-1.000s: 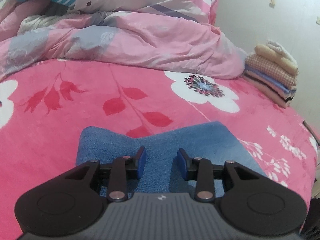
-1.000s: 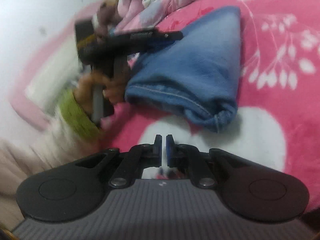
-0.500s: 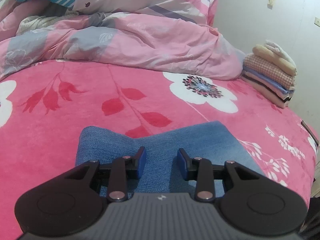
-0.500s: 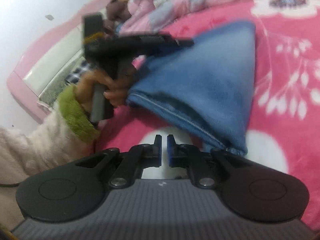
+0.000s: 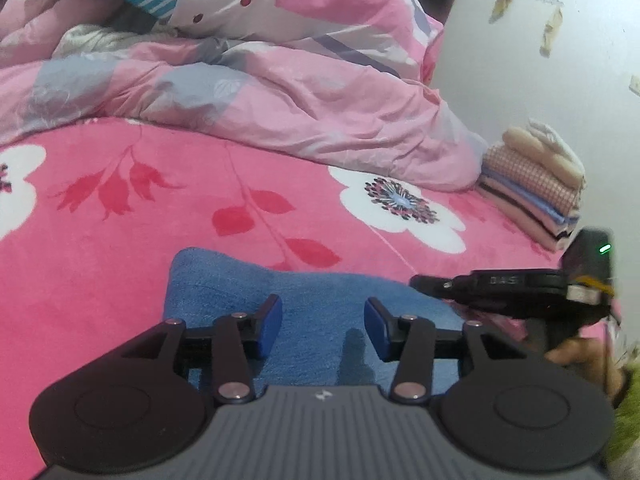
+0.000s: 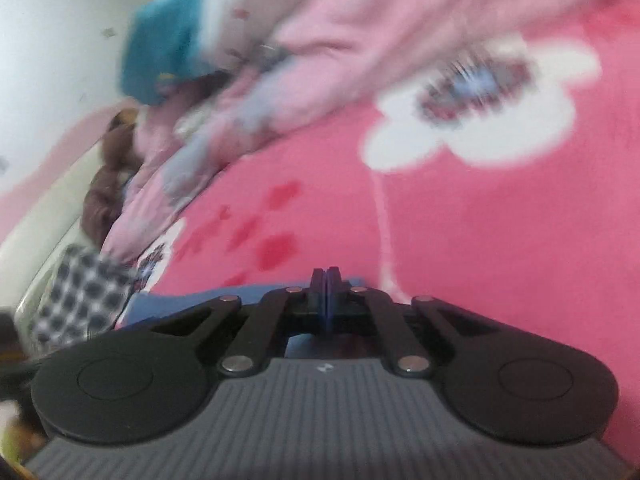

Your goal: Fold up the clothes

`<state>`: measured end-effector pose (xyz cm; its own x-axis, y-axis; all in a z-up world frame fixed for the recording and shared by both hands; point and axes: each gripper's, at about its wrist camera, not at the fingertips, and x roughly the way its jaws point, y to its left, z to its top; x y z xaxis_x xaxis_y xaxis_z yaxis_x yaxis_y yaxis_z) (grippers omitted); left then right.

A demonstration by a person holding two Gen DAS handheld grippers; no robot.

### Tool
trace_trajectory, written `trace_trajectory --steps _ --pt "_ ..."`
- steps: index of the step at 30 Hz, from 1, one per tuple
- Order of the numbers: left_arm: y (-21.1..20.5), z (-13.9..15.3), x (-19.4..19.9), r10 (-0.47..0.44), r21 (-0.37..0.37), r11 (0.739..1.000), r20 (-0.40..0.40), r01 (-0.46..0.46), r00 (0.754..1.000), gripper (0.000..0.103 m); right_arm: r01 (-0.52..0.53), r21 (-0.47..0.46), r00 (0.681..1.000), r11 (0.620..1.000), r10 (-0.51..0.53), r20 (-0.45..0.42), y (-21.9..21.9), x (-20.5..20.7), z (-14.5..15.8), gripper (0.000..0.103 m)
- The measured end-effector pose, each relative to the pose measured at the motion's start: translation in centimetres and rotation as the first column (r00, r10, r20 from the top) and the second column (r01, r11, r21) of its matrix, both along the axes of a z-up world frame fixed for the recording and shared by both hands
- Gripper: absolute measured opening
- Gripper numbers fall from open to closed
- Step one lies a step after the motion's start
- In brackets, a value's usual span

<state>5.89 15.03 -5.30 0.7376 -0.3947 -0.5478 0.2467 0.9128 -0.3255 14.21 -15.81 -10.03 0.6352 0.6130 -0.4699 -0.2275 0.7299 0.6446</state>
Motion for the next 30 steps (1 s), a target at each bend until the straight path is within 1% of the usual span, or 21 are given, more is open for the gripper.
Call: trace_trajectory --steps 1,2,4,6,7,8,9,11,12,13,16,17,19,21,22,25,26,27,28,29,30 --pt "0.3 0.3 -0.1 0.004 -0.015 1.000 -0.006 -0.004 1.000 0.047 0.022 0.065 0.999 0.998 -0.020 -0.031 -0.7 0.1 -0.2 0.000" --pt "0.9 0.8 -0.5 0.016 -0.025 1.000 0.004 -0.016 1.000 0.047 0.037 0.095 0.999 0.995 -0.034 -0.038 -1.3 -0.4 0.0 0.002" --pt "2.3 1.9 -1.4 0.042 -0.047 0.998 0.023 -0.041 0.999 0.053 0.055 0.120 0.997 0.991 -0.049 -0.053 -2.9 -2.1 1.0 0.012" --pt "4.5 2.6 -2.3 0.087 -0.079 0.993 0.013 -0.086 0.996 0.071 0.042 0.185 0.995 0.982 -0.025 -0.094 -4.8 -3.5 1.0 0.040" --pt "5.6 2.9 -2.6 0.108 -0.095 0.990 0.006 -0.107 0.994 0.075 0.033 0.220 0.993 0.975 -0.008 -0.117 -5.7 -4.2 0.9 0.047" --pt "6.6 2.6 -2.7 0.107 -0.115 0.987 -0.031 -0.110 0.994 0.082 0.019 0.244 0.990 0.970 0.016 -0.142 -6.3 -4.6 0.7 0.055" --pt "7.6 2.4 -2.7 0.106 -0.135 0.984 -0.068 -0.114 0.992 0.086 -0.001 0.261 0.985 0.965 0.045 -0.165 -6.6 -5.0 0.5 0.057" --pt "8.6 1.0 -2.1 0.066 -0.177 0.980 -0.167 -0.096 0.984 0.087 -0.072 0.267 0.971 0.961 0.129 -0.203 -6.5 -6.1 0.3 0.059" --pt "8.9 0.2 -1.8 0.041 -0.199 0.976 -0.217 -0.085 0.975 0.087 -0.108 0.247 0.964 0.963 0.162 -0.210 -5.9 -6.3 0.4 0.060" --pt "9.0 -0.5 -1.5 0.023 -0.220 0.972 -0.245 -0.079 0.969 0.087 -0.143 0.225 0.957 0.964 0.192 -0.216 -5.3 -6.6 0.6 0.061" --pt "9.4 -2.7 -0.7 -0.033 -0.283 0.957 -0.324 -0.063 0.946 0.090 -0.238 0.174 0.937 0.956 0.273 -0.220 -3.3 -6.4 1.1 0.069" --pt "9.4 -2.8 -0.5 -0.043 -0.296 0.953 -0.318 -0.056 0.947 0.093 -0.264 0.188 0.924 0.946 0.304 -0.231 -2.7 -6.1 1.0 0.070" --pt "9.5 -3.0 -0.1 -0.060 -0.328 0.943 -0.314 -0.049 0.948 0.095 -0.309 0.212 0.900 0.927 0.357 -0.248 -1.3 -5.3 0.7 0.073" --pt "9.3 -3.4 0.3 -0.066 -0.361 0.931 -0.326 -0.059 0.943 0.095 -0.340 0.208 0.892 0.917 0.384 -0.237 -0.1 -4.7 0.8 0.078" --pt "9.0 -3.6 0.3 -0.067 -0.367 0.928 -0.324 -0.060 0.944 0.096 -0.352 0.210 0.889 0.912 0.396 -0.230 0.4 -4.5 0.9 0.078" --pt "7.8 -3.6 0.5 -0.068 -0.347 0.937 -0.302 -0.043 0.951 0.097 -0.362 0.206 0.894 0.909 0.401 -0.198 1.5 -4.4 0.9 0.078" --pt "7.3 -3.6 0.5 -0.068 -0.340 0.940 -0.294 -0.038 0.953 0.097 -0.365 0.203 0.897 0.909 0.402 -0.183 1.7 -4.6 0.9 0.075" --pt "6.9 -3.5 0.4 -0.070 -0.329 0.944 -0.286 -0.030 0.956 0.097 -0.359 0.206 0.901 0.910 0.395 -0.177 1.6 -4.6 0.7 0.064" --pt "6.4 -3.5 0.4 -0.074 -0.328 0.944 -0.280 -0.023 0.957 0.097 -0.352 0.210 0.905 0.912 0.389 -0.171 1.4 -4.7 0.6 0.058" --pt "6.1 -3.4 0.3 -0.086 -0.337 0.941 -0.275 -0.013 0.958 0.097 -0.344 0.218 0.909 0.913 0.382 -0.167 1.2 -4.7 0.5 0.044" --pt "5.8 -3.3 0.3 -0.087 -0.331 0.944 -0.275 -0.009 0.957 0.097 -0.333 0.243 0.910 0.911 0.378 -0.171 0.8 -4.6 0.2 0.033"
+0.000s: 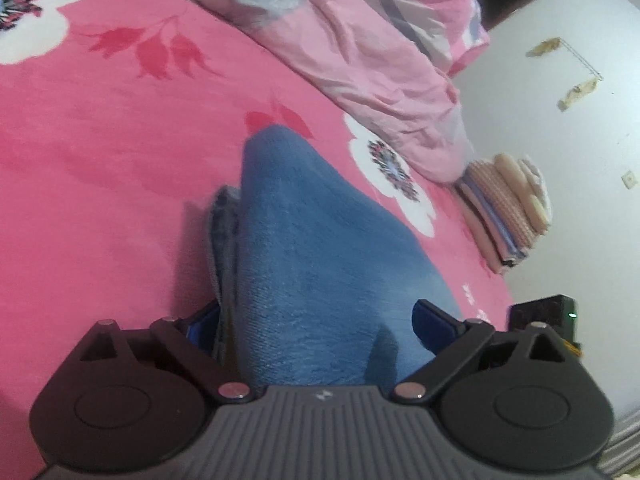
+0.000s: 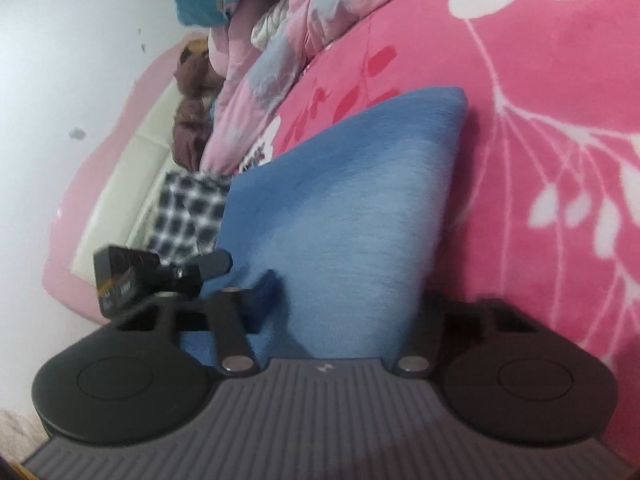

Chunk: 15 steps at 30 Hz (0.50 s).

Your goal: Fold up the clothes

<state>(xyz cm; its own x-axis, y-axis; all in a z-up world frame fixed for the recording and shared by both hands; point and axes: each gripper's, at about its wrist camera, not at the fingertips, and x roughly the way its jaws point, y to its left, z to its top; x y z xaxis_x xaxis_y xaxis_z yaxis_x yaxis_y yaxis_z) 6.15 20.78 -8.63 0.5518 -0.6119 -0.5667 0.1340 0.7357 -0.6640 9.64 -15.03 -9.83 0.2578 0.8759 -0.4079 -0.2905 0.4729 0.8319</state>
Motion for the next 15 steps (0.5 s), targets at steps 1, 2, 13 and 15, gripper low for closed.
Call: trace_trajectory --steps 1,2,13,15 --pt "-0.3 0.1 0.0 -0.004 0.006 1.000 0.000 0.004 1.000 0.097 0.010 0.028 1.000 1.000 -0.010 -0.019 -0.5 0.1 -0.3 0.030" --pt "-0.7 0.2 -0.1 -0.007 0.012 1.000 0.000 0.007 1.000 0.097 0.013 0.047 1.000 0.999 -0.012 -0.026 -0.8 0.3 -0.5 0.026" --pt "-9.2 0.1 2.2 -0.138 -0.138 0.981 -0.019 0.134 0.990 0.097 0.062 0.035 0.996 0.997 -0.064 0.061 -9.2 2.4 1.7 0.021" --pt "-12.7 -0.2 3.2 -0.202 -0.169 0.965 0.002 0.199 0.979 0.097 0.102 0.028 0.991 0.994 -0.104 0.085 -12.6 2.4 2.3 0.021"
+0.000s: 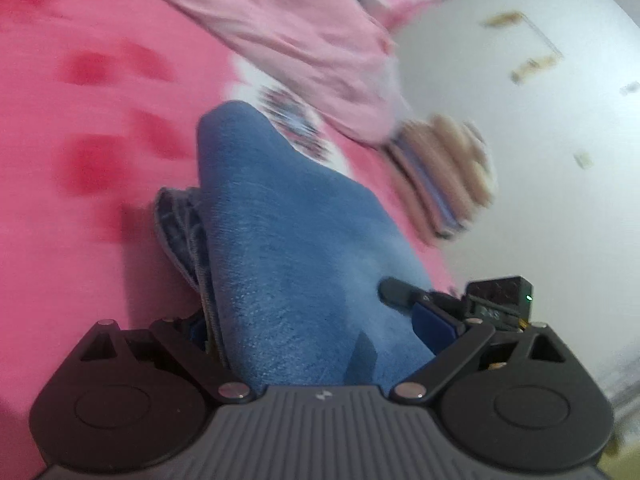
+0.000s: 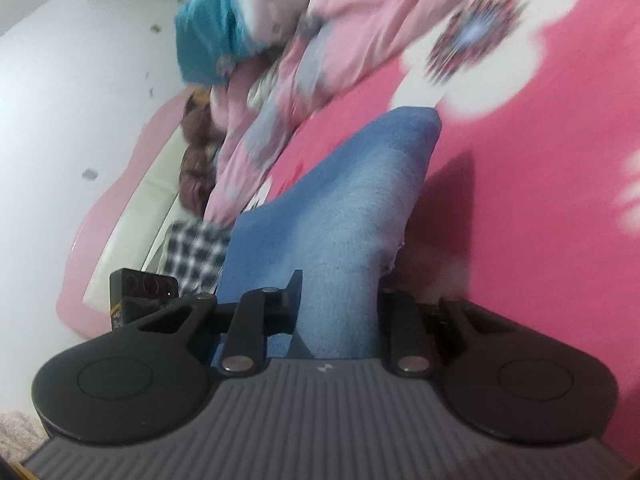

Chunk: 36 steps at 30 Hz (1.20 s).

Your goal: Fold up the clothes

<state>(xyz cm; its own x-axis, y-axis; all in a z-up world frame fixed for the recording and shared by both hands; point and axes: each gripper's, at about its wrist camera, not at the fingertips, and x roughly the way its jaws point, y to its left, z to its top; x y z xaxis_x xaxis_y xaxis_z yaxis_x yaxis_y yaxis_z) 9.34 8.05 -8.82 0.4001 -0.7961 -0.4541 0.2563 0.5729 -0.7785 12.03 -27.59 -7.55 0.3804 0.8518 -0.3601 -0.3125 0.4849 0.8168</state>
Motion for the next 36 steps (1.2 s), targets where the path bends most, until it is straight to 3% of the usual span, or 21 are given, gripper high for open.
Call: trace_trajectory --steps 4,6,8,13,16,18,22,26,29,31,33,36 --pt "-6.1 -1.3 1.4 -0.104 -0.017 0.994 0.000 0.104 0.995 0.097 0.082 -0.038 0.996 0.996 -0.081 0.023 -6.7 -0.3 0.4 0.024" --pt "-8.1 -2.0 1.6 -0.134 0.028 0.991 -0.005 0.134 0.991 0.095 0.107 -0.041 0.994 0.993 -0.107 -0.005 -7.9 -0.2 -0.5 0.033" --pt "-8.5 -1.6 1.1 -0.135 0.072 0.988 0.019 0.134 0.991 0.094 0.130 -0.032 0.990 0.991 -0.131 -0.041 -8.6 -0.2 -1.8 0.035" --pt "-5.5 0.1 -0.2 -0.092 0.112 0.990 0.029 0.088 0.995 0.091 0.192 -0.031 0.980 0.981 -0.194 -0.051 -9.3 -0.8 -2.0 0.043" --pt "-2.4 1.8 -1.4 -0.041 0.163 0.986 0.088 0.026 0.995 0.091 0.266 -0.049 0.960 0.963 -0.269 -0.073 -10.6 -1.8 -1.3 0.050" --pt "-0.6 3.6 -1.7 0.001 0.183 0.983 0.135 -0.026 0.991 0.092 0.342 -0.086 0.937 0.936 -0.346 -0.044 -11.7 -3.3 -0.2 0.057" --pt "0.5 6.9 -2.3 0.042 0.221 0.970 0.270 -0.104 0.962 0.093 0.438 -0.123 0.899 0.891 -0.430 0.085 -11.8 -7.2 3.0 0.057" --pt "-2.3 8.9 -1.7 0.049 0.262 0.952 0.385 -0.160 0.921 0.094 0.430 -0.223 0.876 0.875 -0.345 0.336 -7.4 -10.8 6.7 0.055" --pt "-5.5 8.9 -0.4 0.023 0.290 0.944 0.422 -0.158 0.906 0.091 0.426 -0.369 0.842 0.826 -0.213 0.496 -3.2 -12.7 7.9 0.049" --pt "-7.4 8.4 -0.1 0.010 0.331 0.928 0.434 -0.169 0.901 0.088 0.415 -0.431 0.842 0.801 -0.157 0.517 -1.6 -12.9 7.2 0.044" --pt "-8.7 7.7 0.0 -0.010 0.360 0.918 0.444 -0.168 0.896 0.082 0.395 -0.481 0.864 0.782 -0.139 0.484 -0.9 -12.5 5.2 0.037" --pt "-9.5 6.8 -0.5 -0.031 0.404 0.898 0.455 -0.176 0.890 0.080 0.364 -0.523 0.892 0.771 -0.125 0.435 -0.7 -12.1 1.1 0.035"
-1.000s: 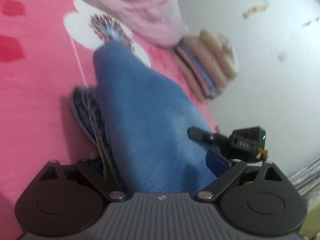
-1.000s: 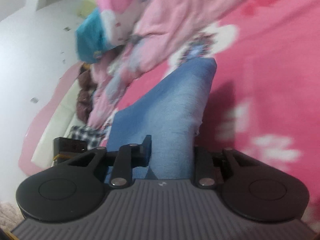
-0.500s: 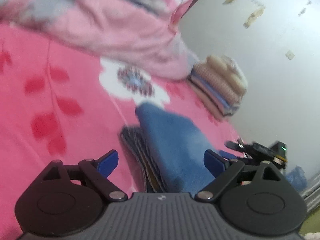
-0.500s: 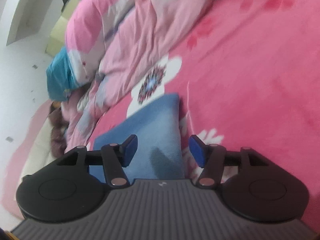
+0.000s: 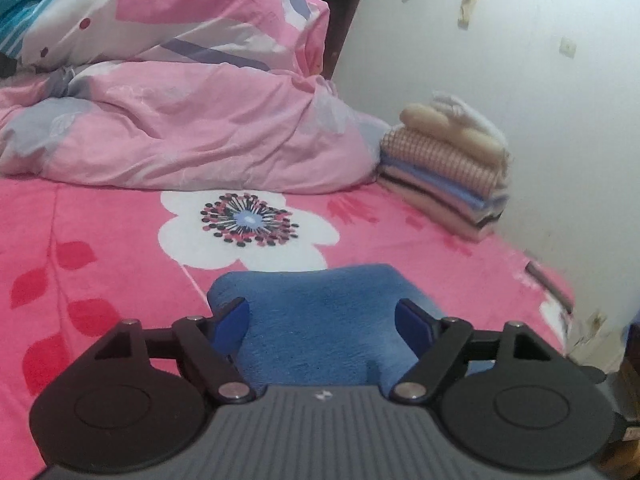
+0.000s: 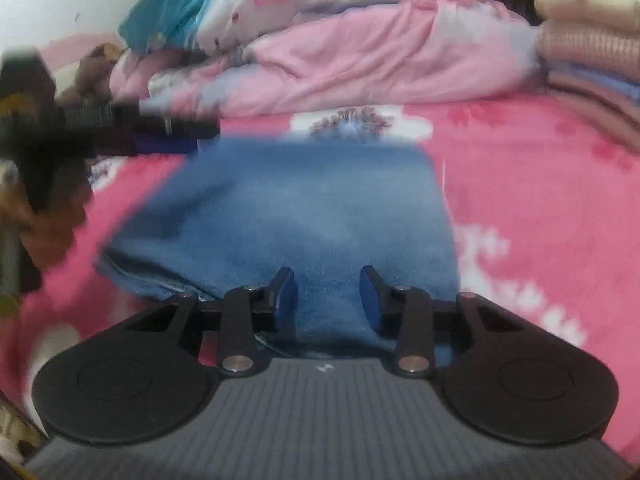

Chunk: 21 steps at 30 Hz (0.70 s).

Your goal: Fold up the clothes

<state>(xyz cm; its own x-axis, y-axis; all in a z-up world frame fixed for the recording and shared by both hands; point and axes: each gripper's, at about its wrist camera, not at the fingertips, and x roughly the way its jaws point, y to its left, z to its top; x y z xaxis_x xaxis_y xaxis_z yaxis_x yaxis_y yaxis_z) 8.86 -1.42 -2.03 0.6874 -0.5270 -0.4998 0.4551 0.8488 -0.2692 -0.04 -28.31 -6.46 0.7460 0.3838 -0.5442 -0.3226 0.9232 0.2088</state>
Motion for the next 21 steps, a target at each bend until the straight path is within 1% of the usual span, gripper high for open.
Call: trace_trajectory --steps 1,3,6,8,9,10,12,14,18,19,21 --pt "-0.1 0.2 -0.2 -0.006 0.013 1.000 0.021 0.005 1.000 0.079 -0.001 0.023 1.000 1.000 0.001 -0.001 -0.4 0.0 0.2 0.035" --pt "-0.3 0.6 -0.6 -0.017 0.032 0.999 0.059 0.015 0.998 0.077 0.002 0.038 1.000 0.999 -0.001 -0.019 -0.8 0.5 0.2 0.035" --pt "-0.8 1.5 -0.9 -0.033 0.051 0.998 0.108 0.028 0.994 0.077 0.003 0.010 1.000 1.000 -0.003 0.000 -0.4 0.2 0.0 0.035" --pt "-1.8 1.3 -0.6 -0.038 0.097 0.995 0.126 0.026 0.991 0.075 0.007 0.005 1.000 1.000 -0.007 0.002 -0.3 0.1 -0.1 0.035" --pt "-2.3 1.2 -0.4 -0.040 0.120 0.992 0.134 0.024 0.990 0.073 0.007 0.006 1.000 1.000 -0.007 0.003 -0.2 -0.1 0.0 0.035" --pt "-2.9 0.7 0.1 -0.031 0.154 0.988 0.120 0.013 0.992 0.070 0.007 0.009 1.000 1.000 -0.007 0.003 -0.2 -0.2 0.1 0.035" --pt "-4.0 -0.6 1.4 0.015 0.235 0.972 0.054 -0.027 0.998 0.060 0.004 0.016 1.000 1.000 -0.004 0.001 -0.4 -0.4 0.1 0.035" --pt "-4.3 -1.8 2.4 0.044 0.267 0.963 0.003 -0.043 0.999 0.059 0.001 0.021 1.000 1.000 -0.001 0.000 -0.5 -0.7 0.2 0.035" --pt "-4.2 -2.4 3.4 0.078 0.255 0.965 -0.034 -0.067 0.996 0.061 -0.002 -0.015 1.000 1.000 0.002 -0.015 -0.1 -0.7 0.7 0.035" --pt "-4.1 -2.4 3.5 0.084 0.252 0.965 -0.043 -0.071 0.996 0.061 -0.001 -0.025 1.000 1.000 0.000 -0.022 0.1 -0.7 1.1 0.035" --pt "-3.9 -2.5 3.8 0.090 0.246 0.966 -0.060 -0.072 0.994 0.061 0.011 -0.031 1.000 0.999 -0.011 -0.009 0.4 -0.9 2.6 0.031"
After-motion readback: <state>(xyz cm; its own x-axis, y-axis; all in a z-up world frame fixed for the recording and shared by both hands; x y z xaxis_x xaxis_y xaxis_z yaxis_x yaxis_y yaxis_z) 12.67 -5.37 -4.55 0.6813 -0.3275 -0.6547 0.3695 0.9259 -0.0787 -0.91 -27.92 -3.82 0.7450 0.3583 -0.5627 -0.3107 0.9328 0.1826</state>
